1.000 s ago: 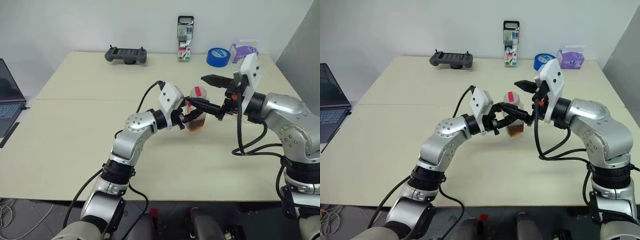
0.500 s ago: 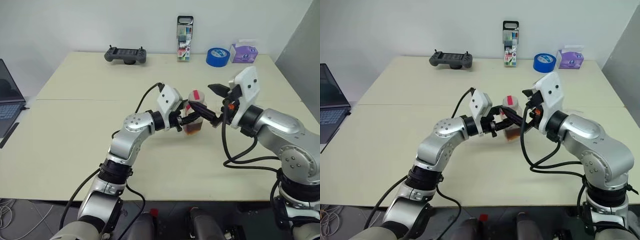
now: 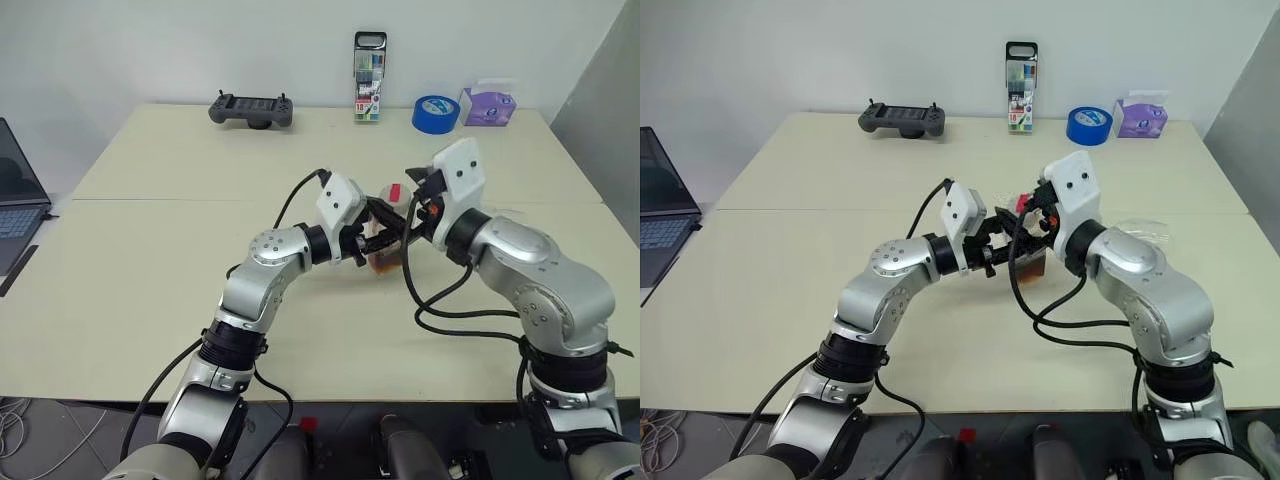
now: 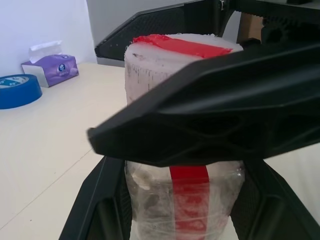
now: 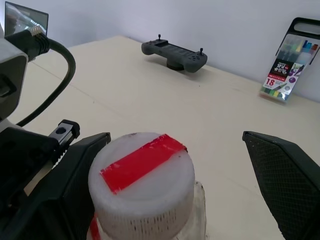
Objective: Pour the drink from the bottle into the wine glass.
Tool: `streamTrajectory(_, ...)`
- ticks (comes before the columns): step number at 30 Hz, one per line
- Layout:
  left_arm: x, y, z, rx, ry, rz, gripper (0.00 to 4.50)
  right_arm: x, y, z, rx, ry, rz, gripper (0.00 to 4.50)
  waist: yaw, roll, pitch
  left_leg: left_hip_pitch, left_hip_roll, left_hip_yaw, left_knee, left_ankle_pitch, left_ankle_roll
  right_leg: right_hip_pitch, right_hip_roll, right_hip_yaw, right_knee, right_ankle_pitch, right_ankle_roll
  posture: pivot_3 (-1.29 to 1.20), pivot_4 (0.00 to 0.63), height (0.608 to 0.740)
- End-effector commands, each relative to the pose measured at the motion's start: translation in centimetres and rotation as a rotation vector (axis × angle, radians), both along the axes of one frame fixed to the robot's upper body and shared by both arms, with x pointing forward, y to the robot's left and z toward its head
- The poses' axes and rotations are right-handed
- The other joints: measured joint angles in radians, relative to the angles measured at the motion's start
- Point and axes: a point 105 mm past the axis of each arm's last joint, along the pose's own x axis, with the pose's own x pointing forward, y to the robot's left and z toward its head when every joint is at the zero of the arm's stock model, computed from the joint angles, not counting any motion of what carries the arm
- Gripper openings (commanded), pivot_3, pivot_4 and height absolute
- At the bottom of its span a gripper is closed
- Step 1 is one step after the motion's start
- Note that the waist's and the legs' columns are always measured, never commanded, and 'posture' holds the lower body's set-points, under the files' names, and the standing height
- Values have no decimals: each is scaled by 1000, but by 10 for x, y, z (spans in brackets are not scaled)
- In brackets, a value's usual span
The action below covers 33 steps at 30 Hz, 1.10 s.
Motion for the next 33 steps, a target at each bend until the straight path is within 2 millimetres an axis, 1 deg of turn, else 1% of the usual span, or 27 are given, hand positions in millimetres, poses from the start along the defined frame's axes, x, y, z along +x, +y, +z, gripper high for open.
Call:
streamTrajectory(1, -7, -1, 14, -30, -48, -25, 2050, 4, -14, 19, 1, -91, -66, 4500, 0, 0, 0, 0, 0, 0, 0, 0, 0, 0, 0, 0, 0, 0, 0, 0, 150, 740)
streamTrajectory(6, -7, -1, 13, -30, -47, -23, 2048, -1, -32, 18, -28, -88, -81, 4500, 0, 0, 0, 0, 0, 0, 0, 0, 0, 0, 0, 0, 0, 0, 0, 0, 150, 740)
streamTrajectory(10, -8, -2, 12, -25, -48, -28, 2047, -3, -44, 20, -30, -96, -98, 4500, 0, 0, 0, 0, 0, 0, 0, 0, 0, 0, 0, 0, 0, 0, 0, 0, 150, 740)
streamTrajectory(13, -8, -3, 11, -22, -49, -34, 2015, -4, -51, 18, -39, -89, -106, 4500, 0, 0, 0, 0, 0, 0, 0, 0, 0, 0, 0, 0, 0, 0, 0, 0, 150, 740)
streamTrajectory(19, -9, -3, 11, -17, -48, -39, 1996, -14, -56, 10, -57, -58, -81, 4500, 0, 0, 0, 0, 0, 0, 0, 0, 0, 0, 0, 0, 0, 0, 0, 0, 150, 740)
streamTrajectory(26, -9, -3, 11, -17, -49, -40, 1959, -25, -62, 11, -46, -46, -44, 4500, 0, 0, 0, 0, 0, 0, 0, 0, 0, 0, 1, 0, 0, 0, 0, 0, 150, 740)
streamTrajectory(29, -9, -3, 11, -17, -50, -40, 1957, -35, -53, 14, -9, -35, 48, 4500, 0, 0, 0, 0, 0, 0, 0, 0, 0, 0, 1, 0, 0, 0, 0, 0, 150, 740)
streamTrajectory(31, -8, -3, 11, -17, -51, -40, 1956, -44, -41, 19, 15, -42, 126, 4500, 0, 0, 0, 0, 0, 0, 0, 0, 0, 0, 1, 0, 0, 0, 0, 0, 150, 740)
streamTrajectory(33, -7, -2, 12, -18, -54, -36, 1950, -45, -30, 25, 28, -58, 147, 4500, -2, 0, 0, 0, 0, 0, 0, 0, 0, 0, 1, 0, 0, 0, 0, 0, 150, 740)
